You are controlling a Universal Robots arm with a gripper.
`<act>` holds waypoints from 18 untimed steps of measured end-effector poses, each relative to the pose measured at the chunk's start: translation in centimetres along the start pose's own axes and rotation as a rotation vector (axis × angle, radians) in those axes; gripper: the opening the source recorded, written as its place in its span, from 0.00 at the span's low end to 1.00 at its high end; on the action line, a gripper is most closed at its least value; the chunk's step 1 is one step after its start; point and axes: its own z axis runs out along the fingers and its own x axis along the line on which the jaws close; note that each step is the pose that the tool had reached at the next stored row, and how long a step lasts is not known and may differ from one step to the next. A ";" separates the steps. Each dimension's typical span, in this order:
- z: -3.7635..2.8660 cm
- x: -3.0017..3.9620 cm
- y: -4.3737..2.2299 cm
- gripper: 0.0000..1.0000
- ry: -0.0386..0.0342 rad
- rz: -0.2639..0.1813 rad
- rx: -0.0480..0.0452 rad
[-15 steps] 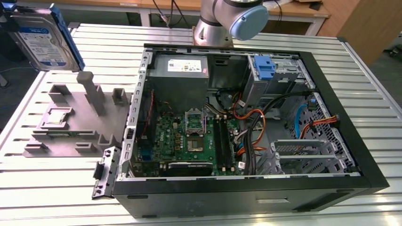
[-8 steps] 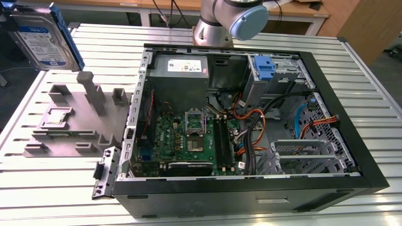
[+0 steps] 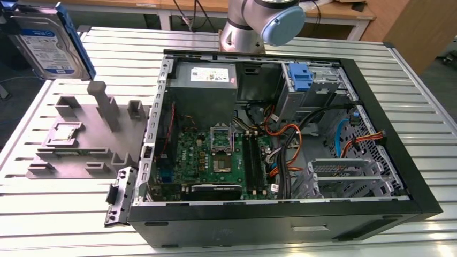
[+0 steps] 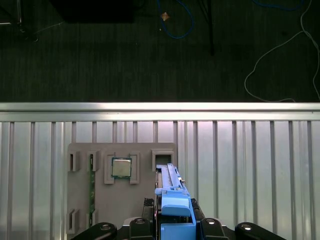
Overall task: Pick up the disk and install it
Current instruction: 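Pick up the disk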
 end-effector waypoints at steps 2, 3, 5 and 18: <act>-0.06 0.00 0.00 0.37 0.0000 0.000 -0.0001; -0.08 0.00 0.00 0.37 0.0000 0.000 0.0000; -0.14 -0.01 0.00 0.37 0.0000 0.000 0.0000; -0.40 -0.02 0.01 0.37 0.0001 0.000 -0.0001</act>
